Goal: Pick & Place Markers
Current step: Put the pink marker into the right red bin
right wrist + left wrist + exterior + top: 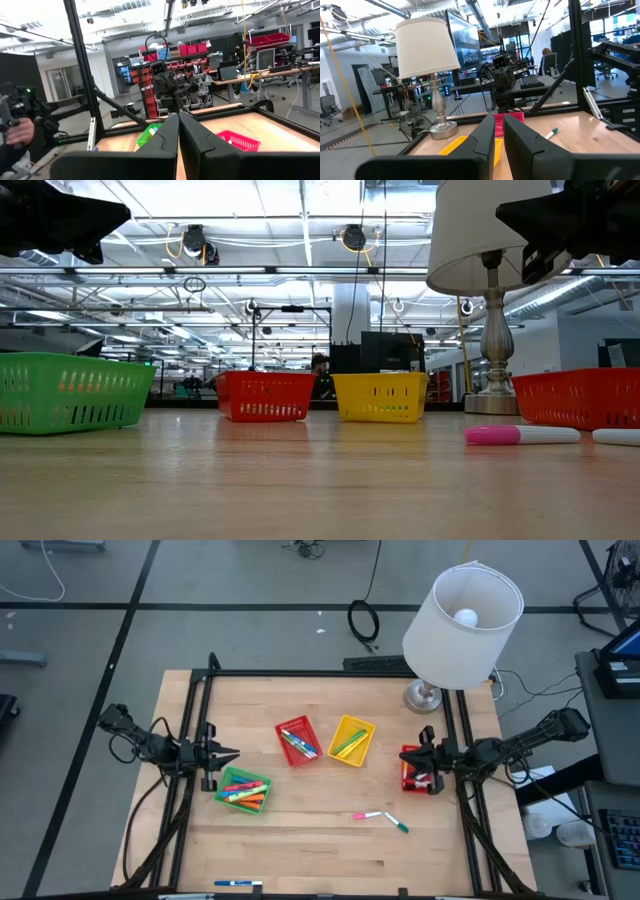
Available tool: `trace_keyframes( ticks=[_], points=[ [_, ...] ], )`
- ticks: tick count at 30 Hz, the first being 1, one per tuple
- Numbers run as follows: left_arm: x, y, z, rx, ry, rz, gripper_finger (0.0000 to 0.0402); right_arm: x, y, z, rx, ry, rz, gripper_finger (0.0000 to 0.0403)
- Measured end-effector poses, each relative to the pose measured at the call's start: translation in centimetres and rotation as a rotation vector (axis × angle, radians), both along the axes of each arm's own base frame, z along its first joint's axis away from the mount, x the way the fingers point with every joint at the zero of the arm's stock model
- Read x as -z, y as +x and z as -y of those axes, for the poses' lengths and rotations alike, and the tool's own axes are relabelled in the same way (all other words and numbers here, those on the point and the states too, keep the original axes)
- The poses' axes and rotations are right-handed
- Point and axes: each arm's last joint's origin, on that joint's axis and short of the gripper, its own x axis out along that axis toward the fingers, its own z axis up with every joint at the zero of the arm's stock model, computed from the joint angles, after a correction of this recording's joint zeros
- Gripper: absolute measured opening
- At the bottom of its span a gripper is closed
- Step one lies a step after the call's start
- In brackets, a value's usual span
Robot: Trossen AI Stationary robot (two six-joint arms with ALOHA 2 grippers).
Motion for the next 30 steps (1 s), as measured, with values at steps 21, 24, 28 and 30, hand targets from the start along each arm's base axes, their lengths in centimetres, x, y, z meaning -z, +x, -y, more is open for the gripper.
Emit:
trace_keyframes(
  ticks=[21,24,28,30],
  points=[
    [0.3,0.1,0.0,0.008,-0.021,-0.022,0.0047,-1.5,-1.6,0.3,-0.039,-0.087,0.162,0.0000],
    [0.2,0.1,0.0,0.011,-0.036,-0.020,0.0047,-0.6,-1.3,0.2,-0.047,-0.117,0.063,0.0000],
    [0.2,0.1,0.0,0.011,-0.039,-0.020,0.0047,0.7,-1.0,0.2,-0.038,-0.091,-0.074,0.0000],
    [0.2,0.1,0.0,0.014,-0.047,-0.018,0.0047,1.3,-0.9,0.2,-0.026,-0.065,-0.131,0.0000]
  ],
)
